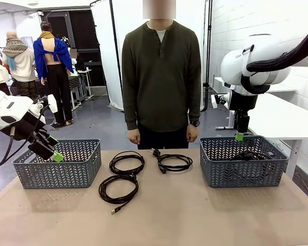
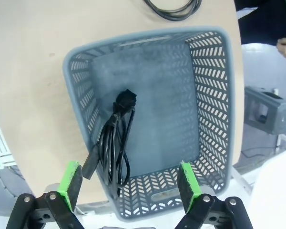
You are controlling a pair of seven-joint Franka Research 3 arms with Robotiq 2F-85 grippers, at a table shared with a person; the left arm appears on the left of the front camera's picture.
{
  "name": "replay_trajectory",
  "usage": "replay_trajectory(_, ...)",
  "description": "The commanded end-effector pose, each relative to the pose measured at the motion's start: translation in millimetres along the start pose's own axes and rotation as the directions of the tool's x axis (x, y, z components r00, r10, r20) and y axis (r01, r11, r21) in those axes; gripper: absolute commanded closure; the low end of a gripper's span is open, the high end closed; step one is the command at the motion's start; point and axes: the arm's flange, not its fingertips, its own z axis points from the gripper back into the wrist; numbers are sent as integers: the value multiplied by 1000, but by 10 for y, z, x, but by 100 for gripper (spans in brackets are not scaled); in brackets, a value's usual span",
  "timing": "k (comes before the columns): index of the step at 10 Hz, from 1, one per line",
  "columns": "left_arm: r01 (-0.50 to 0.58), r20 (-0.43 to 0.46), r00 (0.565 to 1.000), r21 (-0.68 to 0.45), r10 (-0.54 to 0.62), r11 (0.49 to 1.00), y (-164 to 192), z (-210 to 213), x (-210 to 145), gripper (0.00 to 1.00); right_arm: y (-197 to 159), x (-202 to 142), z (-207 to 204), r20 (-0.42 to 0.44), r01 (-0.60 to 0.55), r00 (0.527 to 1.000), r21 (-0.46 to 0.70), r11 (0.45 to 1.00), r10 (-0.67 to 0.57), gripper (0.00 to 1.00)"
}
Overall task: Organize the cables according to human instructions.
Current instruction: Pick up a bundle of cables and place it in the basket indicated by the human.
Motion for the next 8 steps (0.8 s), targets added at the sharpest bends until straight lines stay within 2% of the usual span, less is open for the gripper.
replay_trajectory(1,3,13,1000,-15,-2,1000,22,-5,-18,0,104,61,52,12,48,999,-15,999,-48,0)
replay_trajectory(8,3,13,1000,-15,-2,1000,22,-5,-18,0,1028,497,76,139,286,950,-26,958,-280,0)
